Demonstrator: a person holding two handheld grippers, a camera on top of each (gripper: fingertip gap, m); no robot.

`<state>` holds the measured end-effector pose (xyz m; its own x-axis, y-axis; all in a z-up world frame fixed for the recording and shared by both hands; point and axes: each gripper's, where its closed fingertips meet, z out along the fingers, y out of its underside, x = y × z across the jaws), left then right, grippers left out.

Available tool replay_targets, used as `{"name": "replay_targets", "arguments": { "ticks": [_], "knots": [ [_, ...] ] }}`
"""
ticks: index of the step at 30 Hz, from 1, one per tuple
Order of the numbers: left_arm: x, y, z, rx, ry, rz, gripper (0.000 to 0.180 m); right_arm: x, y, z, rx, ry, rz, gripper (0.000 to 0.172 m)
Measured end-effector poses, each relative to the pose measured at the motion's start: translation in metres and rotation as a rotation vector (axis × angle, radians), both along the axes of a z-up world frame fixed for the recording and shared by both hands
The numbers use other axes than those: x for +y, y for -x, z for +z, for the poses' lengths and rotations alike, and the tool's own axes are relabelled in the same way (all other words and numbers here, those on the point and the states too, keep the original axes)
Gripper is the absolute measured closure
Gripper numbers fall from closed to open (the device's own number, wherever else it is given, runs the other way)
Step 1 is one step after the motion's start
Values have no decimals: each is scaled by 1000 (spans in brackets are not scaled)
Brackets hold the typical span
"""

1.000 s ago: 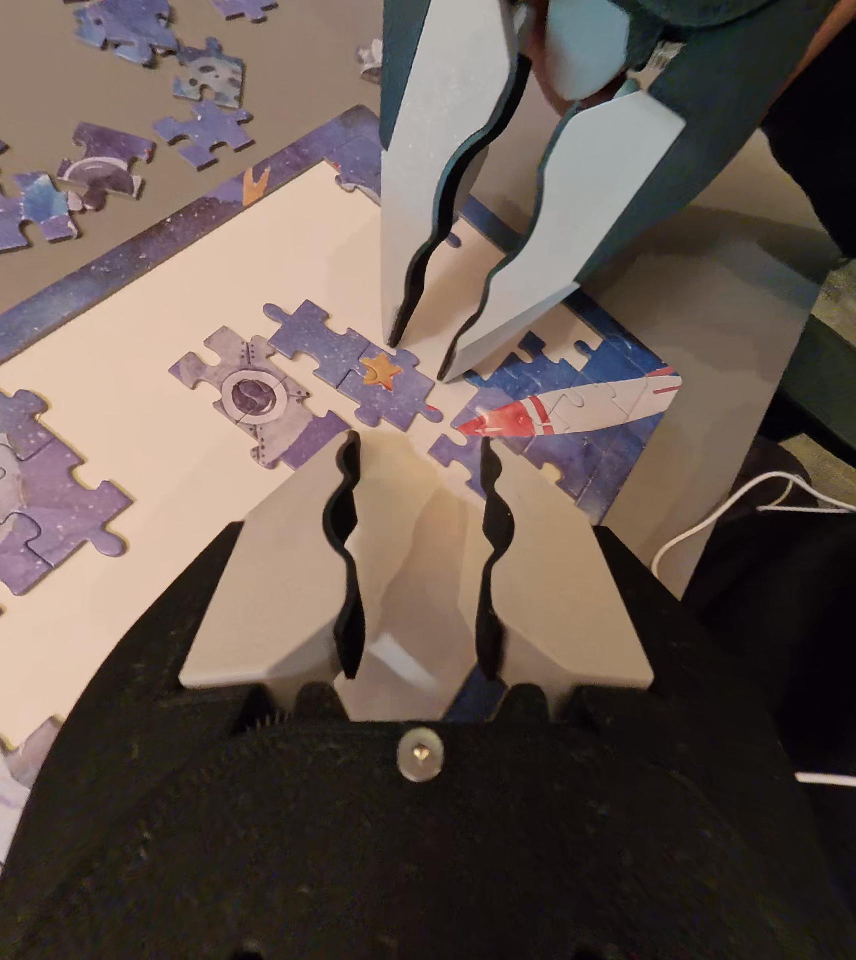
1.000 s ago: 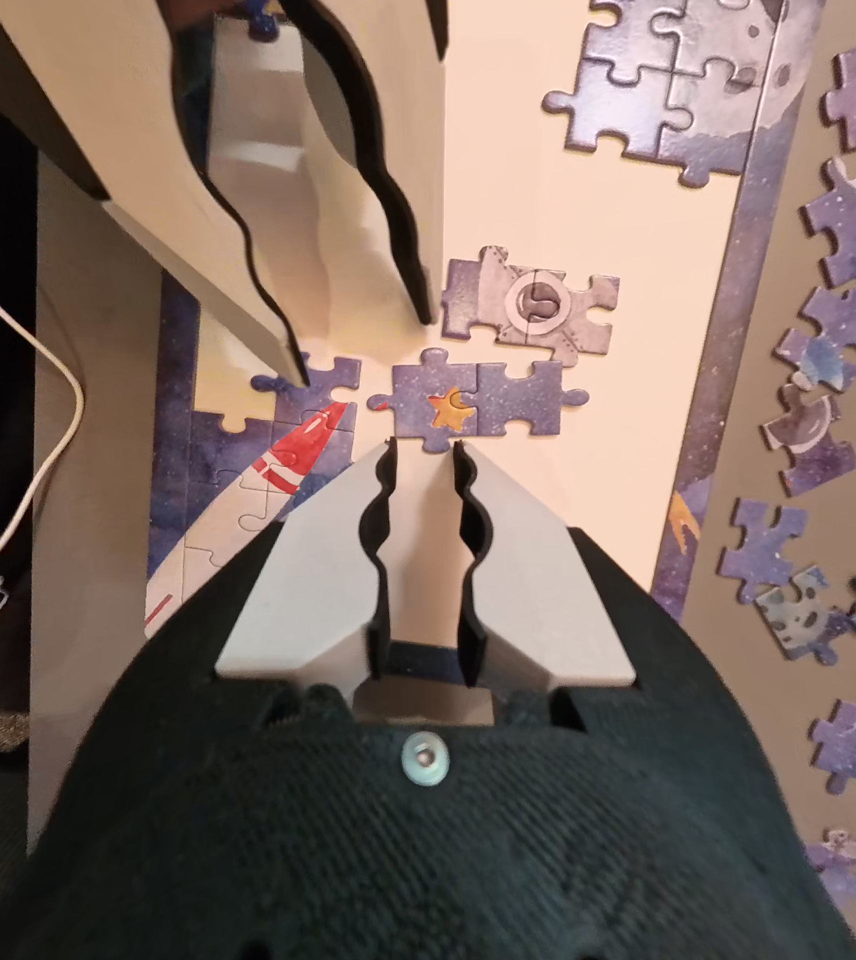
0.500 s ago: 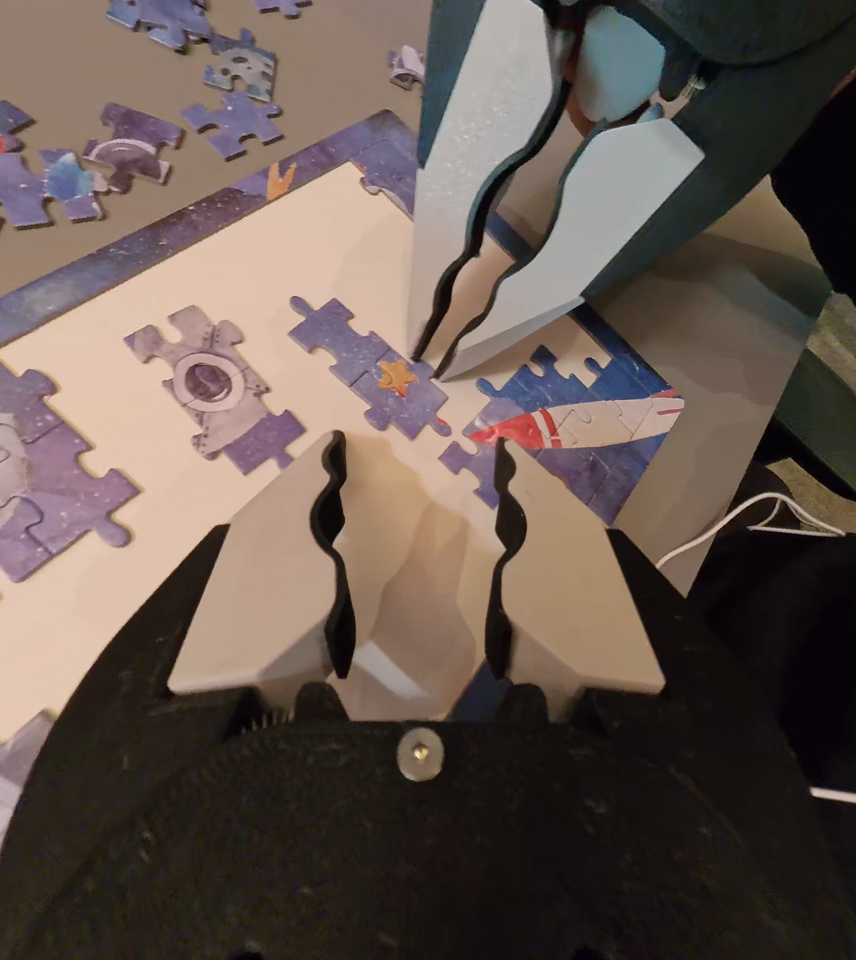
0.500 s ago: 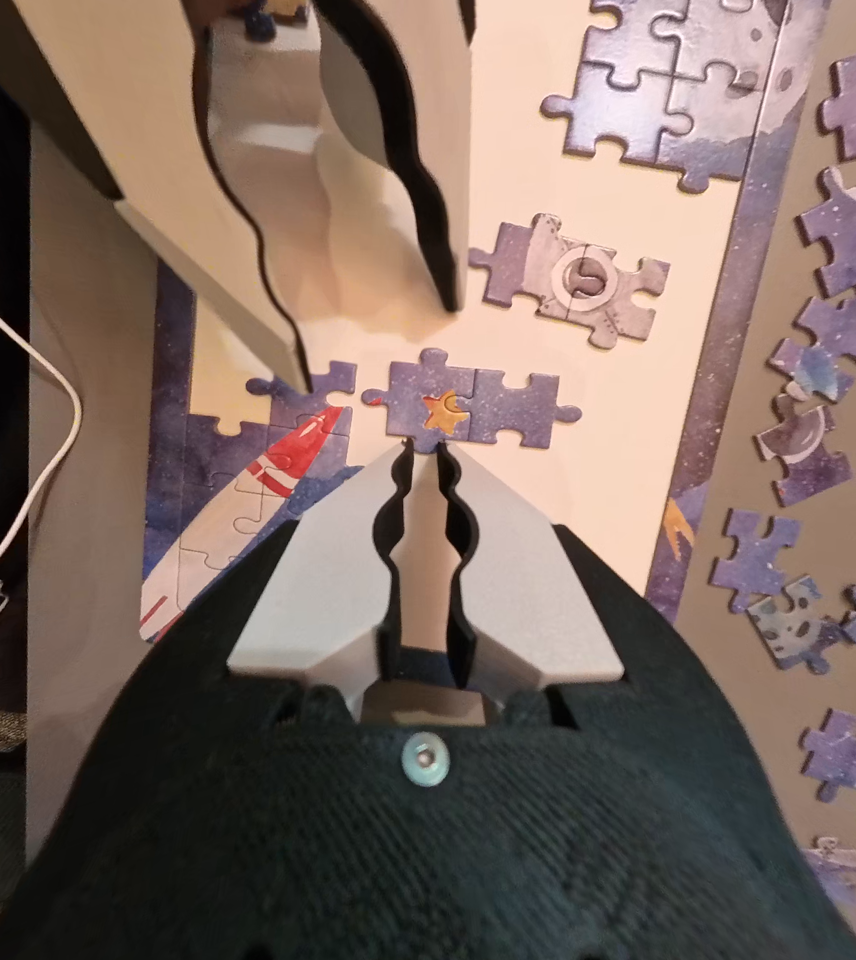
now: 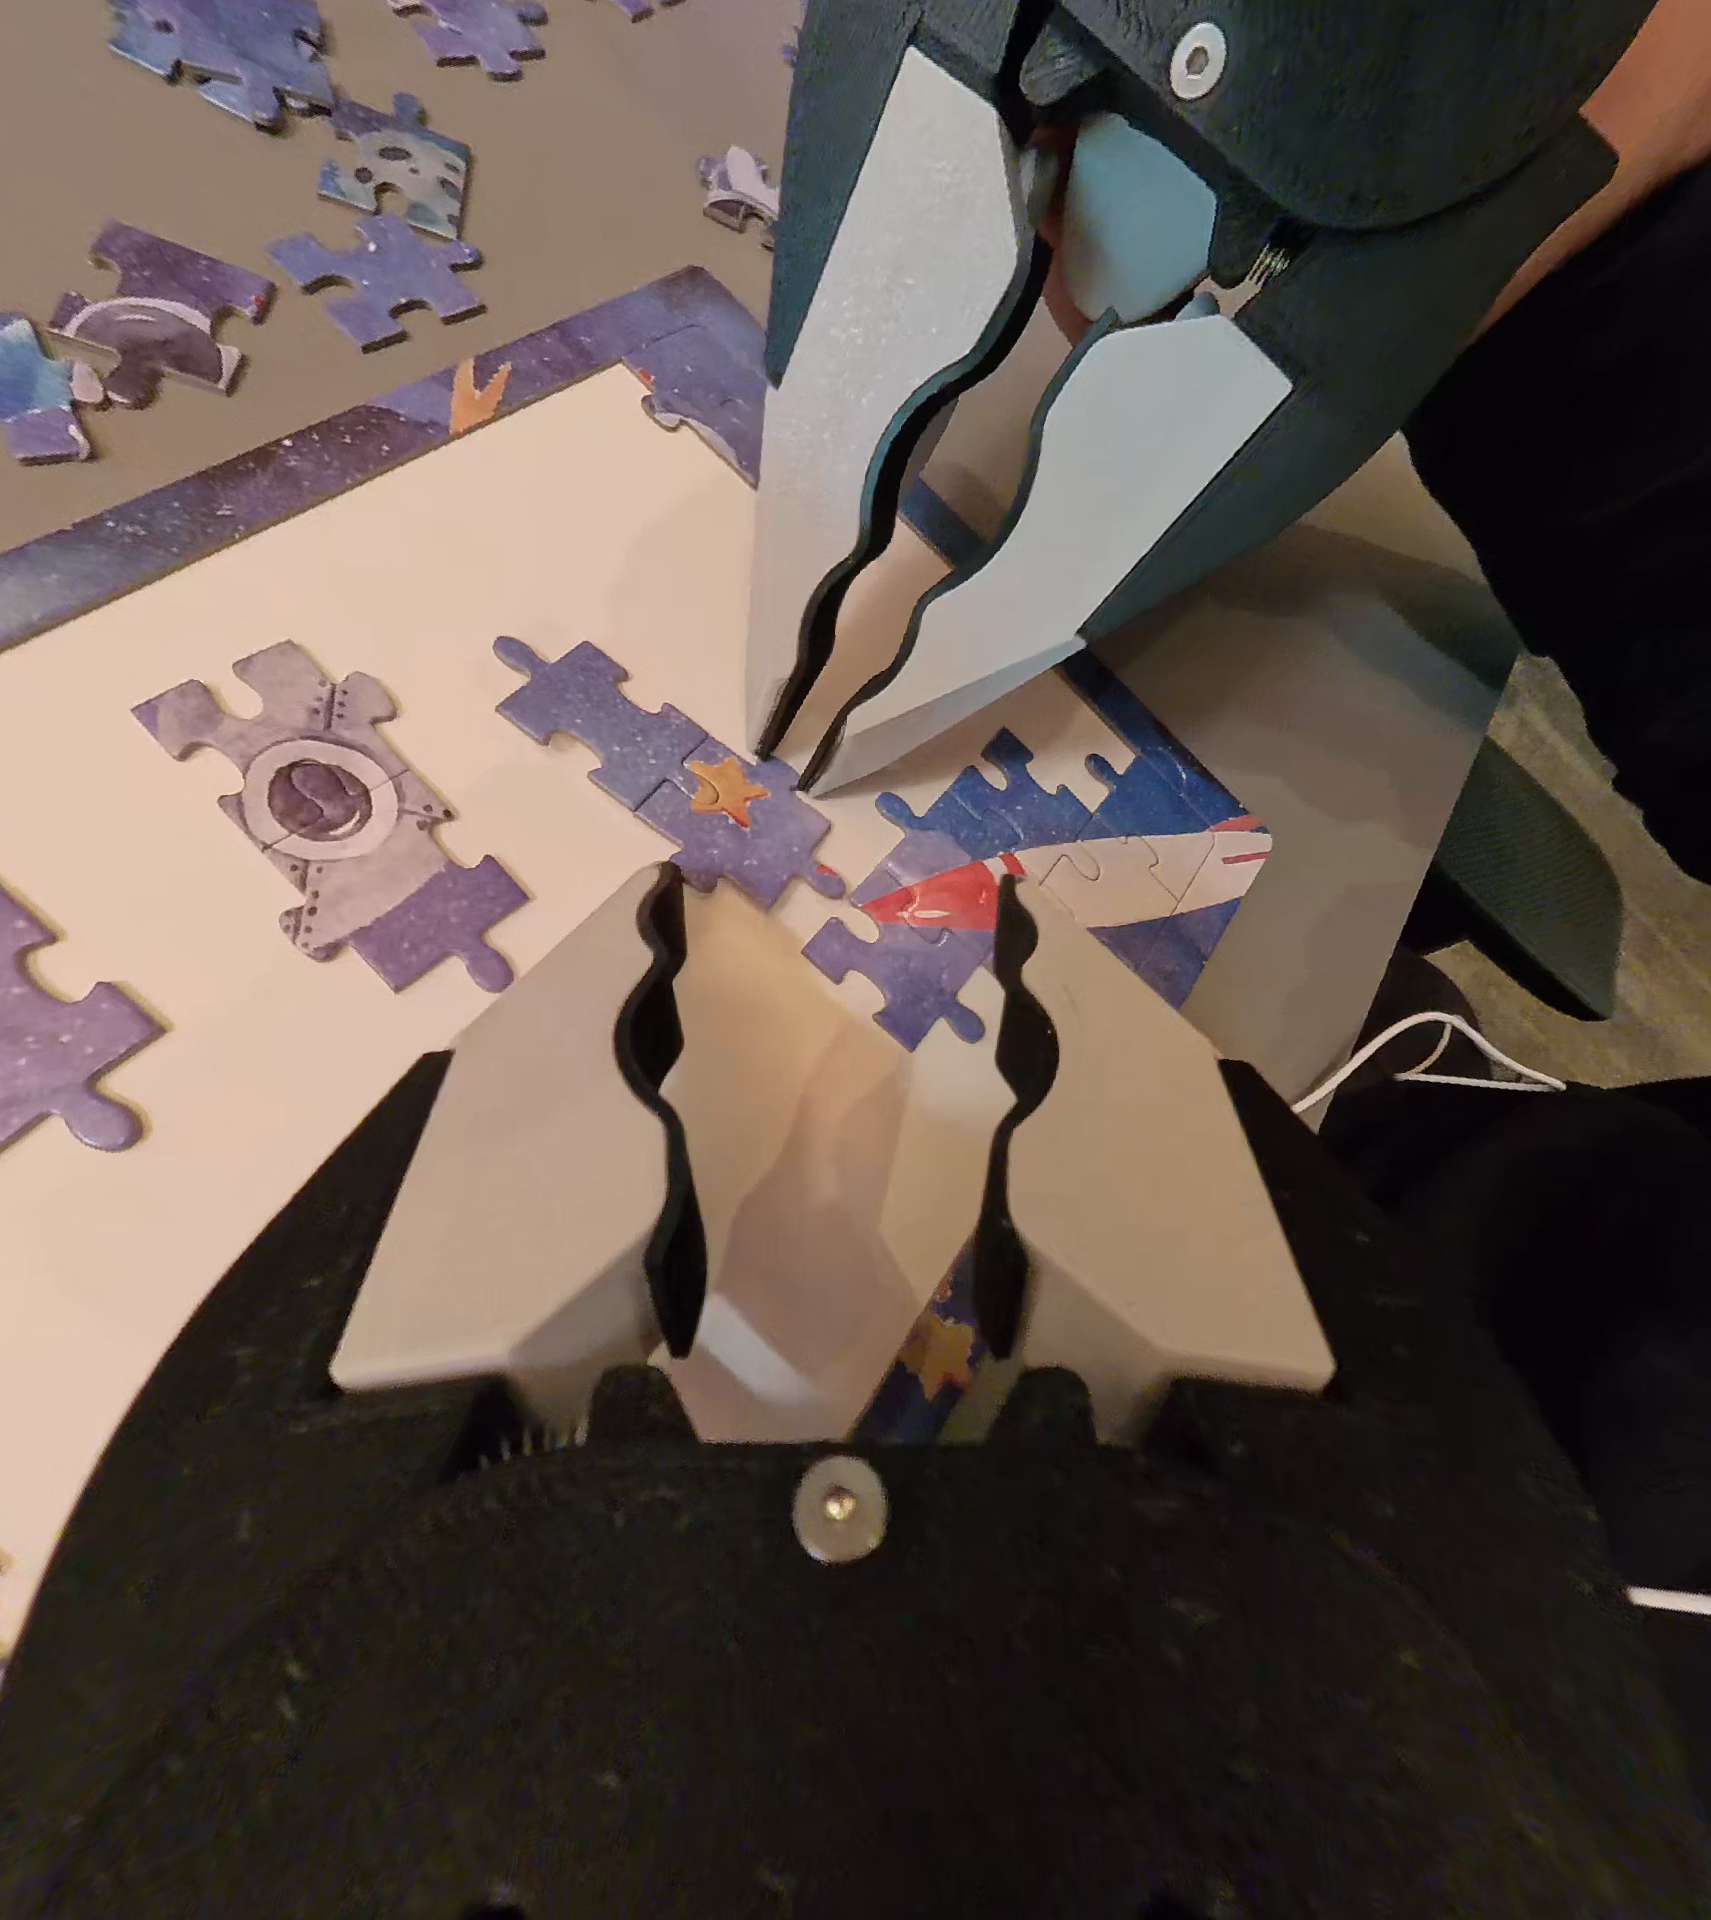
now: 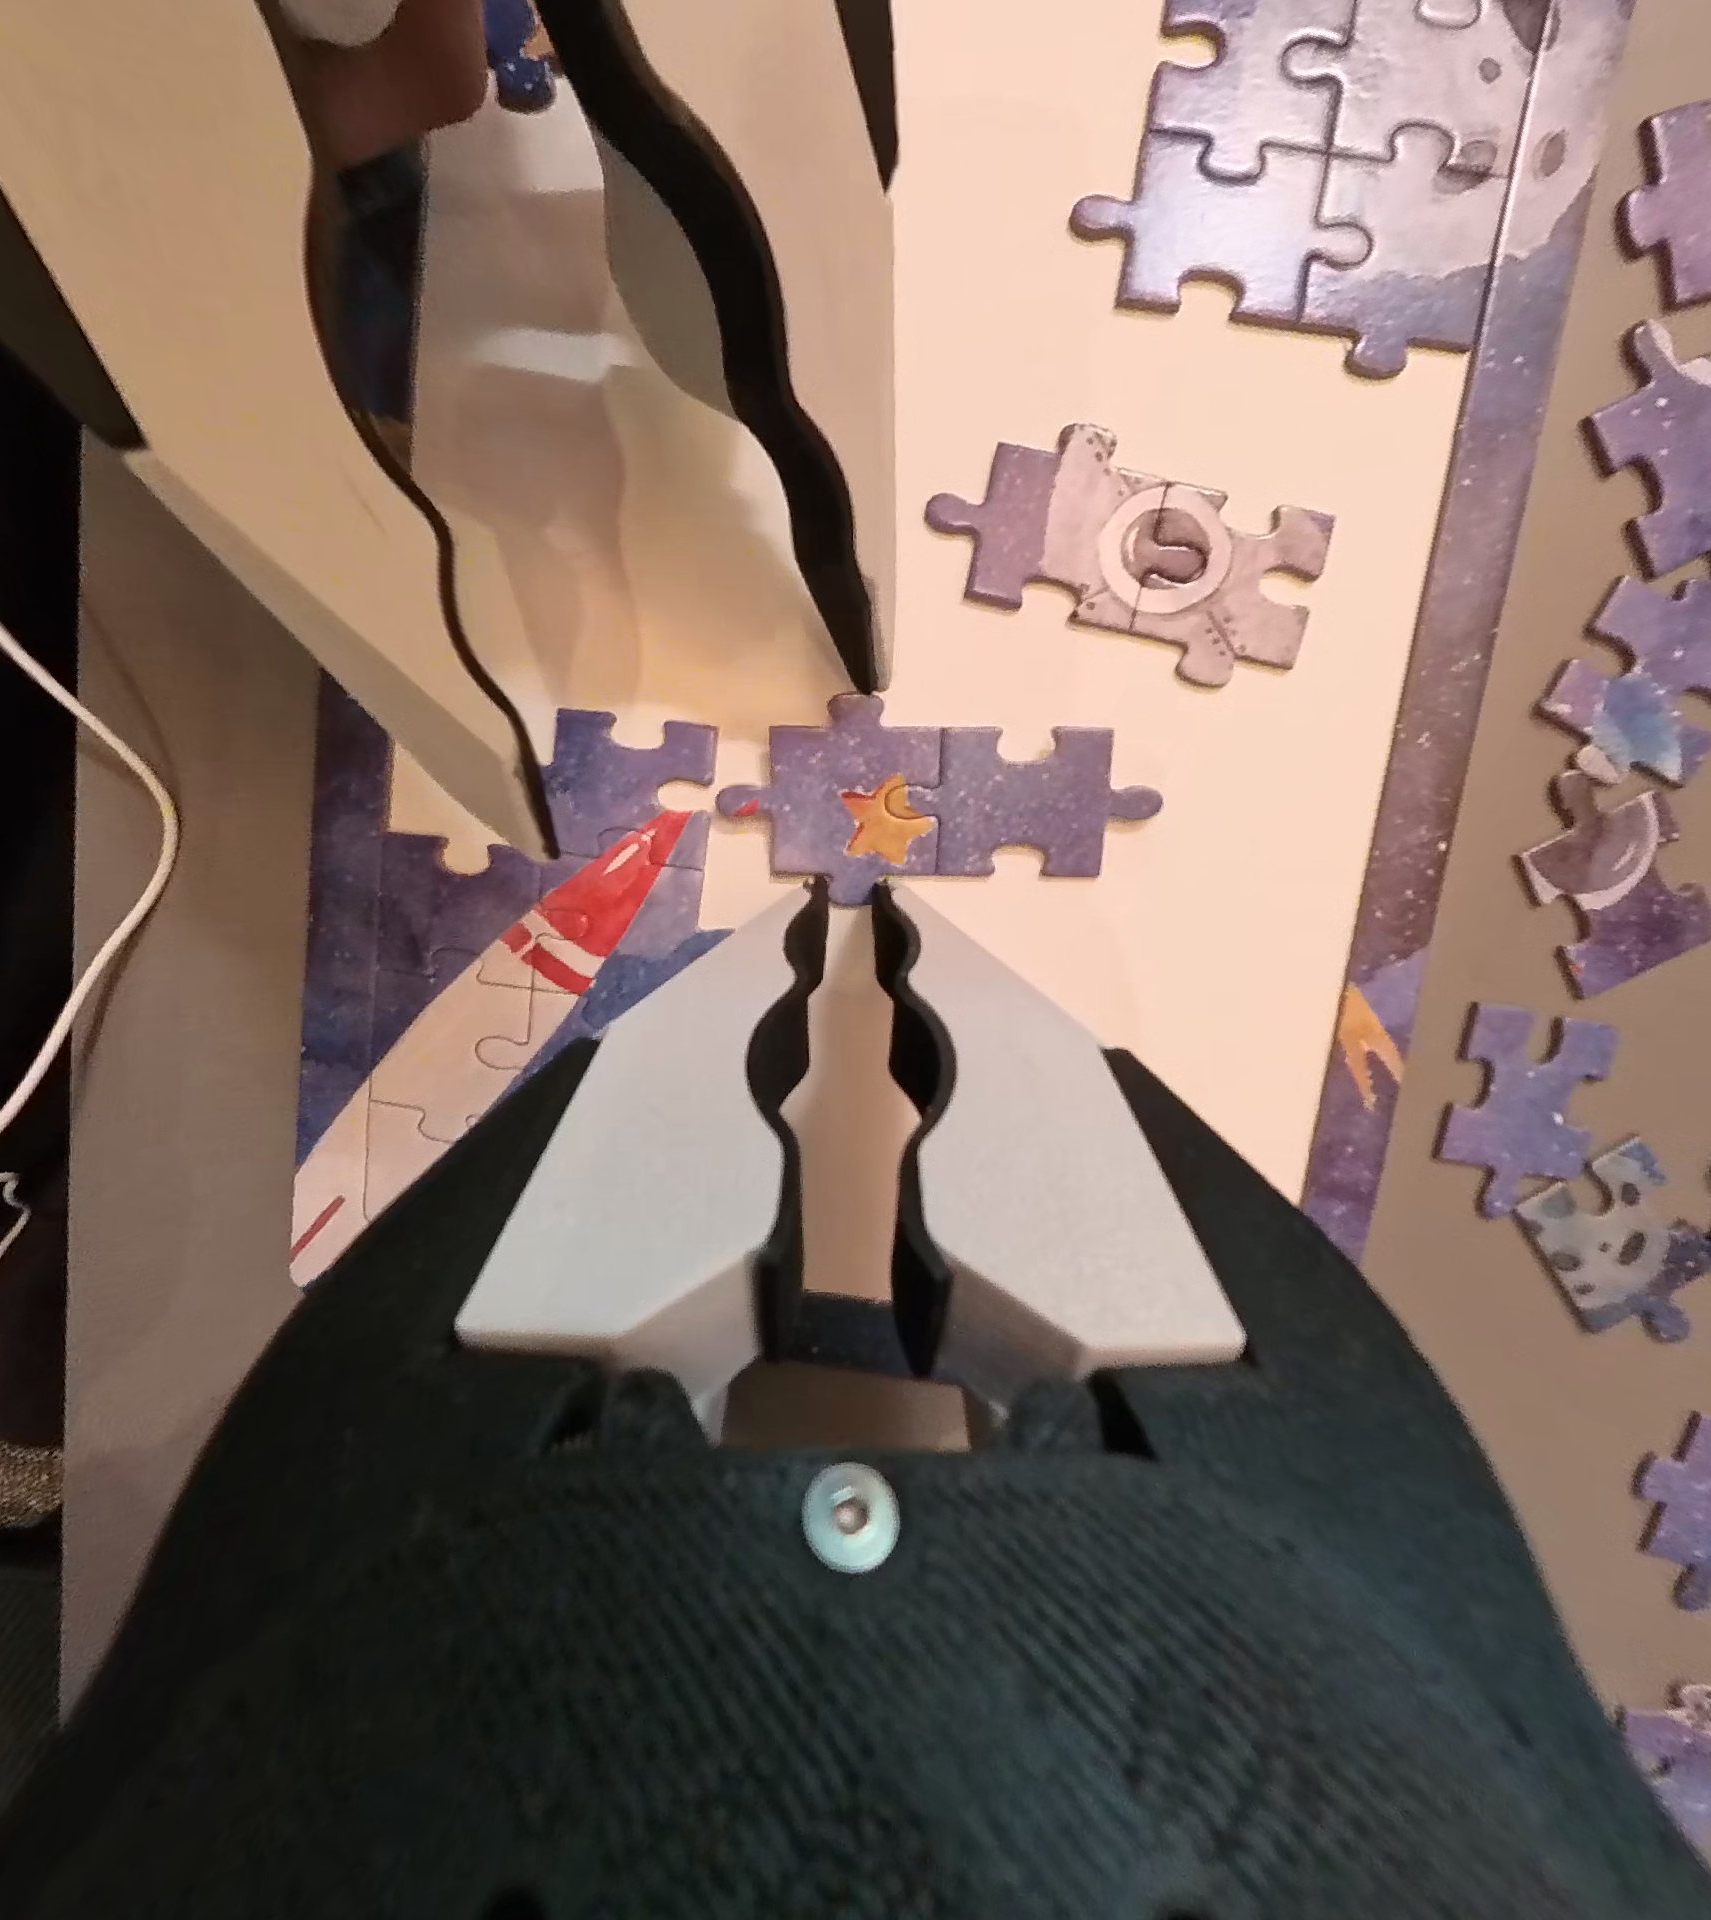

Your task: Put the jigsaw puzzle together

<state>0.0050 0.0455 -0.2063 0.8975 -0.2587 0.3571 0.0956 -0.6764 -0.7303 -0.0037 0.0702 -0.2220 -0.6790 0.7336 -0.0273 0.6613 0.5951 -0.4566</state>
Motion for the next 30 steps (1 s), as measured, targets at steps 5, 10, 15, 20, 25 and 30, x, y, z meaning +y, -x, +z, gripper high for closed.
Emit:
{"name": "replay_targets", "arguments": {
  "ticks": [5, 10, 15, 20, 25, 30],
  "knots": [
    [-2, -3, 1, -10, 0, -8, 122, -2, -4, 0, -6, 2, 4, 166],
    [-4, -4, -2, -6, 15, -15, 122, -6, -6, 1, -5, -4, 12, 166],
    [-6, -3, -3, 10, 20, -13, 121, -8, -9, 2, -9, -3, 17, 165],
    [-7, -2, -2, 11, 17, -10, 121, -8, -9, 4, 1, -11, 18, 165],
    [-10, 0, 0, 72, -1, -1, 128, -15, -1, 17, 83, 44, 17, 165],
    [-18, -4, 1, 122, -7, -22, 166, -9, 14, 17, 157, 35, -30, 172]
  ]
}}
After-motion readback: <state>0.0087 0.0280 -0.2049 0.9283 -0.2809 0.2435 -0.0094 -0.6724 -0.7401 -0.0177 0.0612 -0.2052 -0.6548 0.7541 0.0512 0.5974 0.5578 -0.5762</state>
